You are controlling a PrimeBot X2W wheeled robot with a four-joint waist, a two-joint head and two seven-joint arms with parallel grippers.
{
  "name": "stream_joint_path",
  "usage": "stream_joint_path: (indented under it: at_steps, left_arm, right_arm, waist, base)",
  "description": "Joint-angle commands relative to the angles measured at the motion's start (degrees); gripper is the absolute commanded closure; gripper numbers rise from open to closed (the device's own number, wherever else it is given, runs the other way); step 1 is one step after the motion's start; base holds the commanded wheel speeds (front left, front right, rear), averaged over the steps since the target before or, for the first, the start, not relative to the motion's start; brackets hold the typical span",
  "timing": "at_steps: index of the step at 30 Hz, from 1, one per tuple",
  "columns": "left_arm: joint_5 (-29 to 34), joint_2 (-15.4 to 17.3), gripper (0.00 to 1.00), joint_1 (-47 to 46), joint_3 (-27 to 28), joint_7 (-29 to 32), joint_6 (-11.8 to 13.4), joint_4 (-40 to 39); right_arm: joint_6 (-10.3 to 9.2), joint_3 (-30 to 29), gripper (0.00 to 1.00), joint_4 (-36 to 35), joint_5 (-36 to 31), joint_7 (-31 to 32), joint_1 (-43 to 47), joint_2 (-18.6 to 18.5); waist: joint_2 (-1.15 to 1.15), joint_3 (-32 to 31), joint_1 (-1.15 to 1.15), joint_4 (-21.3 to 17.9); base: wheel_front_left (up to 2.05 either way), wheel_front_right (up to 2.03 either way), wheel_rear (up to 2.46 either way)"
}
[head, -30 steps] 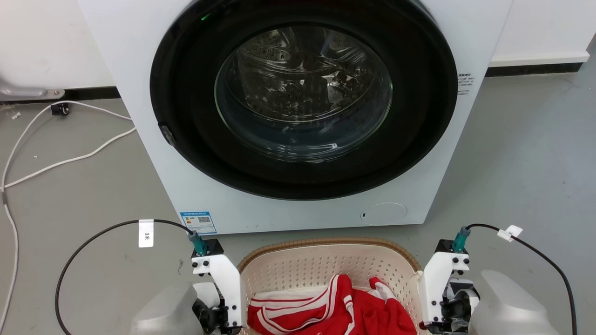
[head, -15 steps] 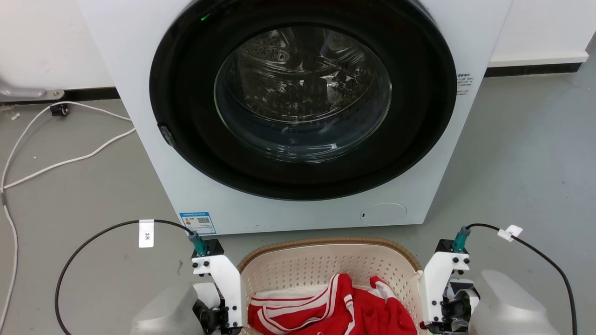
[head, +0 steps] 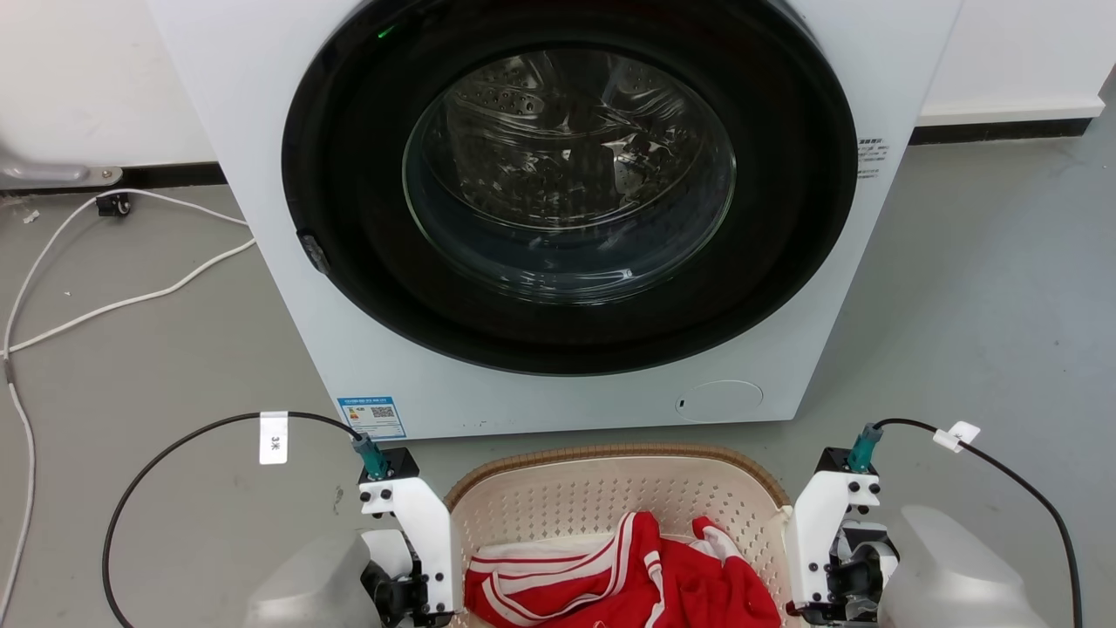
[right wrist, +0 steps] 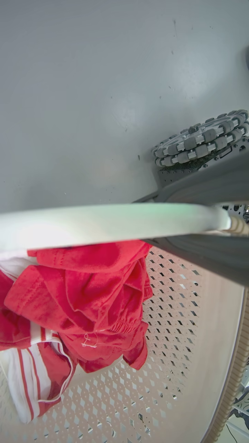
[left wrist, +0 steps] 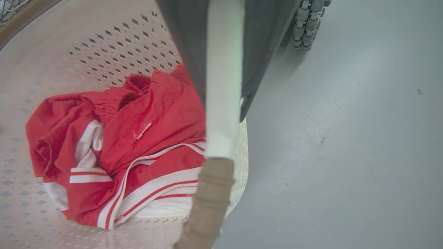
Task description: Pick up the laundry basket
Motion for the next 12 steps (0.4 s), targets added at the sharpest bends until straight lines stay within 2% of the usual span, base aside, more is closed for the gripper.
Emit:
stream_joint_path:
  at_steps: [1, 12]
  left_arm:
    - [-0.69, -1.46, 1.0, -0.94, -0.07, -0.34, -0.91, -0.8]
    - [-1.21, -1.61, 1.0, -0.95, -0.61, -0.49, -0.91, -0.72]
  right_arm:
    - [0.65, -0.26, 1.0, -0.57, 0.26, -0.02, -0.3, 1.6]
    - [0.65, -0.46, 1.0, -0.57, 0.02, 0.14, -0.33, 1.61]
  waist:
    - [0.0, 0.04, 0.0, -0.03]
    - [0.0, 0.09, 0.0, 0.01]
  base:
    - [0.0, 0.0, 0.0]
    - [0.0, 0.0, 0.0]
